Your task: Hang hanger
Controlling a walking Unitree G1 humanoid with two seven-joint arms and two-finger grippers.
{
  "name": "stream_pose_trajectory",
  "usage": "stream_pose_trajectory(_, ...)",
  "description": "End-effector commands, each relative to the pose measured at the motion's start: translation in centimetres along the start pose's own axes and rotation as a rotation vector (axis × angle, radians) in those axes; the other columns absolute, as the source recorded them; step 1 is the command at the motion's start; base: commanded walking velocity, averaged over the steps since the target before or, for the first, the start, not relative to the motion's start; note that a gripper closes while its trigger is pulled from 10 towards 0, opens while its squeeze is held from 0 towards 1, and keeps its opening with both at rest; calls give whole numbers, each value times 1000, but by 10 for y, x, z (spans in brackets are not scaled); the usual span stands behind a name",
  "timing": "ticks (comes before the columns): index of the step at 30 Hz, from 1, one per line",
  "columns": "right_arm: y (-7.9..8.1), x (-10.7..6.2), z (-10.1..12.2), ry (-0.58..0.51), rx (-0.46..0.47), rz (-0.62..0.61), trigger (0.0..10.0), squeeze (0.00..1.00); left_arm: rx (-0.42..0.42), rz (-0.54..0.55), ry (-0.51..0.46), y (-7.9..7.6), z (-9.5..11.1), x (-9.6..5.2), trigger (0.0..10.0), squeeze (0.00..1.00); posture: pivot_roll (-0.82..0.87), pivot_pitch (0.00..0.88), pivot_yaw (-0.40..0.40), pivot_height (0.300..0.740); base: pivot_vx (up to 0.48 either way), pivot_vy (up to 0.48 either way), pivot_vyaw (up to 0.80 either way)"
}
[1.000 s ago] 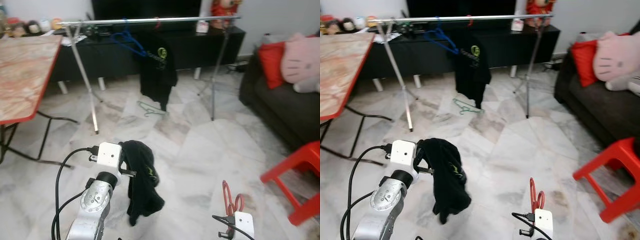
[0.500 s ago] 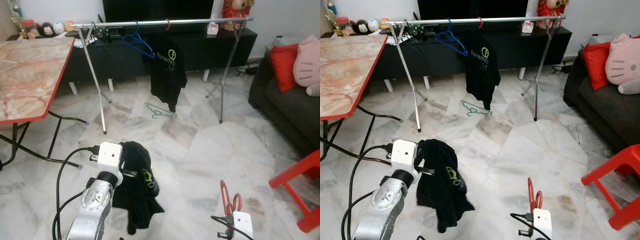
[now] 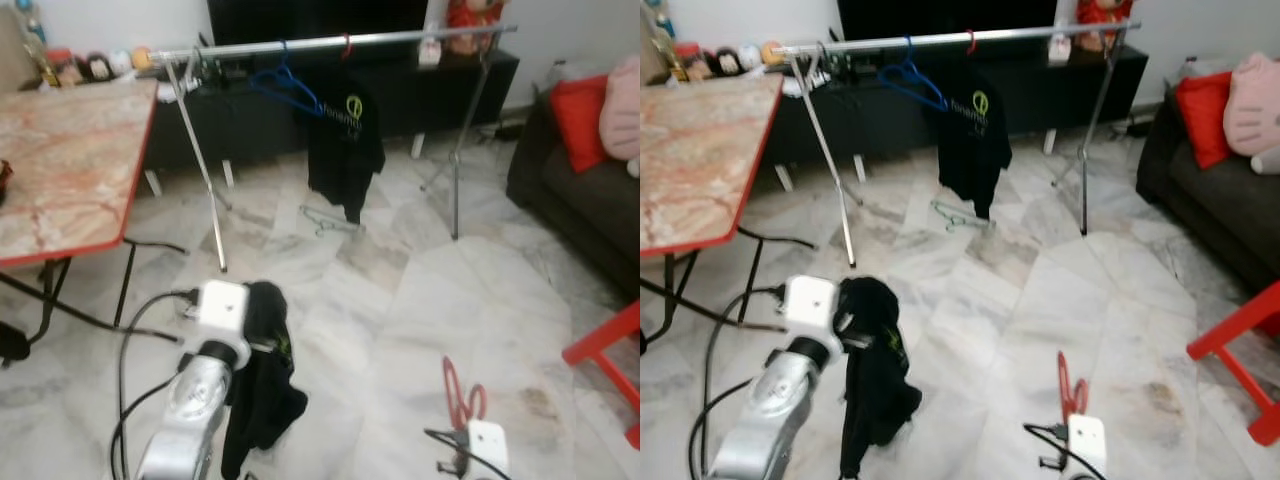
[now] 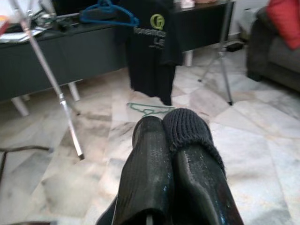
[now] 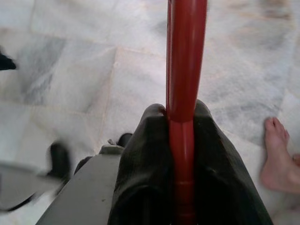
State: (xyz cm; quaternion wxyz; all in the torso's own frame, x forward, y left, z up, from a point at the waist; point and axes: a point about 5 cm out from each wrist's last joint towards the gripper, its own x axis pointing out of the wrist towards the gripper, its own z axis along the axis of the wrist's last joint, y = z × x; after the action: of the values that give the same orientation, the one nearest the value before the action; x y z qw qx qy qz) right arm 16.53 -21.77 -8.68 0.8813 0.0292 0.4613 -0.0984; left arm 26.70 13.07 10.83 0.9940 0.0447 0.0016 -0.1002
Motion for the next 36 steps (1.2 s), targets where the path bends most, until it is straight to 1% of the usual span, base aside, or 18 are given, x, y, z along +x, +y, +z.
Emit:
stream_pose_trajectory(1,7,1,4,-6,-12,17,10000,0,21,11,-33,5,8,2,10000,0,-4,0,-27,740,0,480,0)
stream_pose_trajectory(4,7,1,5,-11,-19,27,10000,0,21,11,-31,5,8,3,10000,0,-2,0,-30,740,0,480,0)
stream_pose_trajectory(8,7,1,6,-14,-8,26,10000,0,22,9,-29,4,8,3,10000,0,-6,0,-30,740,0,480,800)
stream_pose_trajectory(11,7,1,5,-14,29,18,10000,0,30,3,-26,2,7,3,10000,0,-6,0,-30,740,0,386,0)
stream_pose_trajectory(14,6,1,6,-16,8,17,10000,0,28,5,-26,2,7,4,10000,0,-3,0,-35,740,0,372,0)
stream_pose_trajectory(36,6,2,6,-11,-12,31,10000,0,21,10,-24,2,7,4,10000,0,-2,0,-40,740,0,371,0)
